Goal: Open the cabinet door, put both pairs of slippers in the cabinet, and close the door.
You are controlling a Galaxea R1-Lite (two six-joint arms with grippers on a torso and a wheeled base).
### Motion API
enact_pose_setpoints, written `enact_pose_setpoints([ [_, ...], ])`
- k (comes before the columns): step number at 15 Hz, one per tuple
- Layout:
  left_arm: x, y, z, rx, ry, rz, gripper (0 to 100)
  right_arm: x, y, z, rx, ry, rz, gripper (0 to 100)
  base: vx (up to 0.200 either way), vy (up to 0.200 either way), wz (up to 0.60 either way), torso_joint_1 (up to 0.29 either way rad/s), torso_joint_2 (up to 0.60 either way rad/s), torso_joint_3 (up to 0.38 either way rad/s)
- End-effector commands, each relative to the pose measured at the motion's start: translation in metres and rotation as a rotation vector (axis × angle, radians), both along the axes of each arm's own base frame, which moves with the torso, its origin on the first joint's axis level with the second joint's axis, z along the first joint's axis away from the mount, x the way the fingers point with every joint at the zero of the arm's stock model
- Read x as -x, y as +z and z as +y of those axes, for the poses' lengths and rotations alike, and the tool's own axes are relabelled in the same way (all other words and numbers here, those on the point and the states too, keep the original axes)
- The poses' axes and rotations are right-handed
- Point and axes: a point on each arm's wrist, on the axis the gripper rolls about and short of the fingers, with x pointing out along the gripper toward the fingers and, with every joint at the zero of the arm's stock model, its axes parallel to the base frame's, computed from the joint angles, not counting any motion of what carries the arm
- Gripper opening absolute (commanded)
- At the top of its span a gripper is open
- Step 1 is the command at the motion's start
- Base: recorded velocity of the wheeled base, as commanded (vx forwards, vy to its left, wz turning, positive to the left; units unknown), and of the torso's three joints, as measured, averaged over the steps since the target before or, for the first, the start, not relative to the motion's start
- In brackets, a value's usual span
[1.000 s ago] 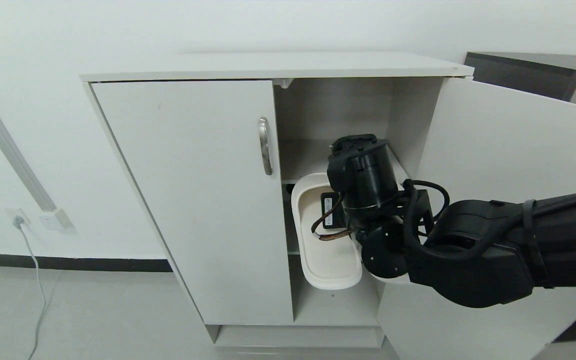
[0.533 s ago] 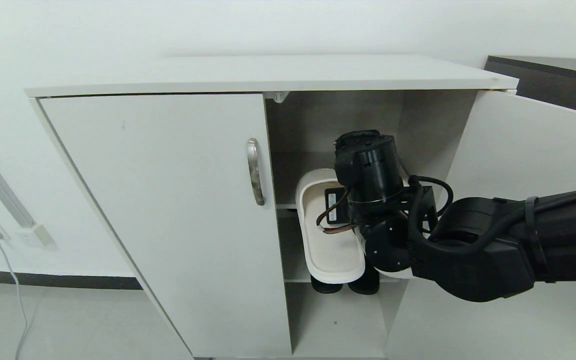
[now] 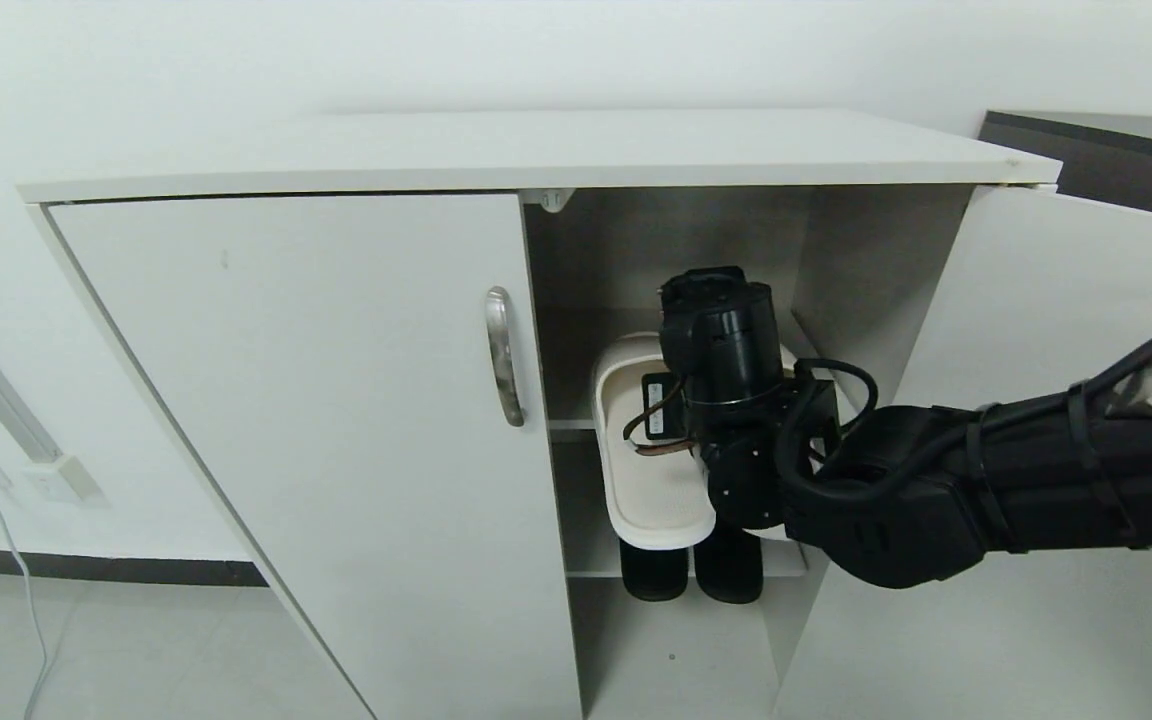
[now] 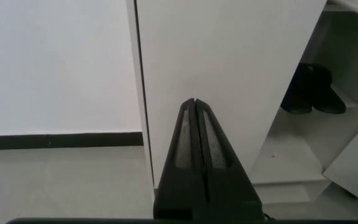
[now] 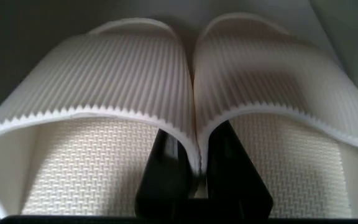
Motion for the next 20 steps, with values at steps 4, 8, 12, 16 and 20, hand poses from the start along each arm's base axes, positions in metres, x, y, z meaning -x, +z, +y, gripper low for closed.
enact_pose_setpoints([
  [4, 0.0, 0.0, 0.0, 0.002, 0.0, 0.001, 0, -0.04, 0.0, 0.003, 0.0, -0.019, -0.005, 0, 0.0, 0.0, 0.0, 0.0, 0.0, 0.0],
  [8, 0.0, 0.0, 0.0, 0.002, 0.0, 0.001, 0, -0.066, 0.009, 0.005, 0.0, -0.023, 0.006, 0, 0.0, 0.0, 0.0, 0.0, 0.0, 0.0],
  [12, 0.0, 0.0, 0.0, 0.002, 0.002, 0.001, 0, -0.084, 0.015, 0.004, -0.009, -0.047, 0.001, 0, 0.0, 0.0, 0.0, 0.0, 0.0, 0.0],
  [16, 0.0, 0.0, 0.0, 0.003, 0.002, 0.002, 0, -0.089, 0.015, 0.001, -0.014, -0.046, 0.002, 0, 0.0, 0.0, 0.0, 0.0, 0.0, 0.0],
  [20, 0.0, 0.0, 0.0, 0.003, 0.002, 0.002, 0, -0.092, 0.014, -0.001, -0.016, -0.054, 0.004, 0, 0.0, 0.0, 0.0, 0.0, 0.0, 0.0],
])
